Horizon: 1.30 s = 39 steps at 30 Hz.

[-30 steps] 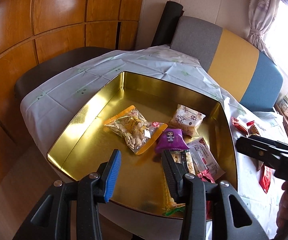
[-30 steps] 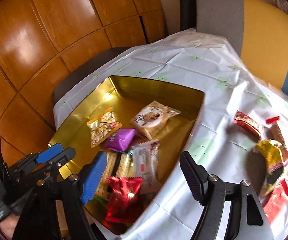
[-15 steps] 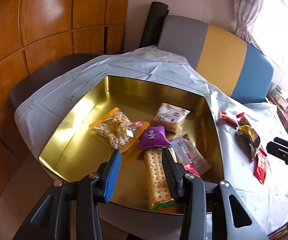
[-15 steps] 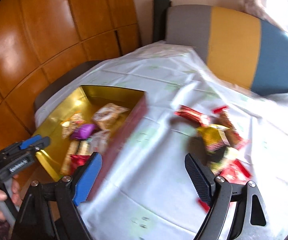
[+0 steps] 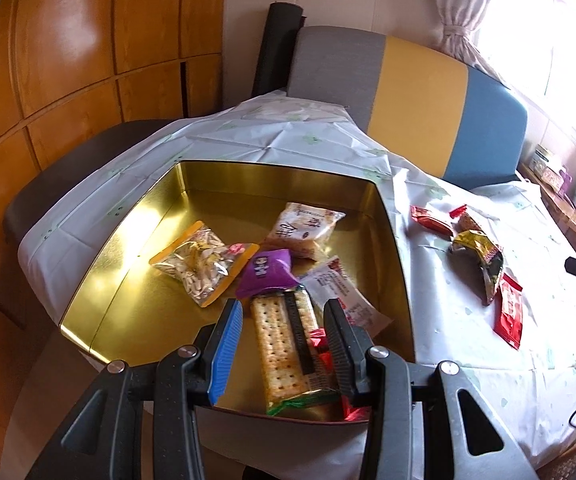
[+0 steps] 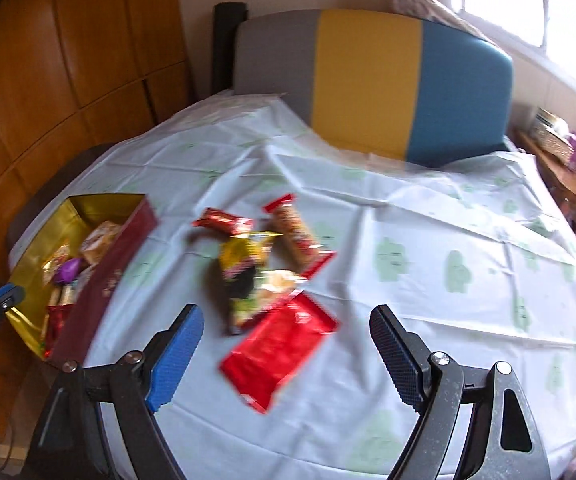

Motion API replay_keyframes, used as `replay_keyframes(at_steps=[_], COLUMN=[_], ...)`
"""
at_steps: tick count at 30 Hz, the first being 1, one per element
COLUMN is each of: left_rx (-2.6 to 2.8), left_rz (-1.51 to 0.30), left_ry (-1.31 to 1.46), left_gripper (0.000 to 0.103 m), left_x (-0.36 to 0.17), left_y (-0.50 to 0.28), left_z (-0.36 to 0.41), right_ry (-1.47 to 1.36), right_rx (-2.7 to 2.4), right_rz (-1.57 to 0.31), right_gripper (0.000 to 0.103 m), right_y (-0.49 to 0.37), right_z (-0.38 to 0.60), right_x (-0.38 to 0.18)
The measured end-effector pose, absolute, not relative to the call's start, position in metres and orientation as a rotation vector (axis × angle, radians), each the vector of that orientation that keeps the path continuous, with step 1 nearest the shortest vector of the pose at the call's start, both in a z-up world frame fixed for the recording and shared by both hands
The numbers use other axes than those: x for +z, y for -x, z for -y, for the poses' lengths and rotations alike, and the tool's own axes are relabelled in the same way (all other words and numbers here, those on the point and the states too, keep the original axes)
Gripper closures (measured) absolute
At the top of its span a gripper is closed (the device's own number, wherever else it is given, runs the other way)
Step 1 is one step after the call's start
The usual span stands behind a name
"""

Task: Organize snacks
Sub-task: 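Move both open tools from the tray back over the snack pile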

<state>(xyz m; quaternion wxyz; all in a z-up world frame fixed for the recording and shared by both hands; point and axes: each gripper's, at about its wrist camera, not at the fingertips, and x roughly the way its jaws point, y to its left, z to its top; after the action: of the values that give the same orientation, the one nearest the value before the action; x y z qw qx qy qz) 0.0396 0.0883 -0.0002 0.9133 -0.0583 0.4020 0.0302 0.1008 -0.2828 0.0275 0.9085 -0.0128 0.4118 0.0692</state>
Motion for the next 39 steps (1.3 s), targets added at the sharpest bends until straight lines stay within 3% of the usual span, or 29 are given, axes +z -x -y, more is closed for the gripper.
replay_keyframes(at_steps=[8,17,39], left_rx=[0.022,-0.037,-0.296], left_rz=[-0.837,-0.858,-0.986], left_ry=[0.064,-0.003,-0.035], left_gripper=[0.06,0.06,0.06], left_x=[0.004,0.005,-0.003], left_y=[-0.042,-0.046,-0.075], left_z=[-0.065,-0.03,0.056], right_ry=[0.038,-0.201,-0.036], right_rx=[-0.013,-0.168,-0.02], right_rz=[-0.852,-0.919,-1.014], right_gripper=[0.017,0.017,0.017], right_y=[-0.112,-0.118,-0.12], right_z=[0.355,0.431,0.382], right_x=[0.023,-0.002,-0.018])
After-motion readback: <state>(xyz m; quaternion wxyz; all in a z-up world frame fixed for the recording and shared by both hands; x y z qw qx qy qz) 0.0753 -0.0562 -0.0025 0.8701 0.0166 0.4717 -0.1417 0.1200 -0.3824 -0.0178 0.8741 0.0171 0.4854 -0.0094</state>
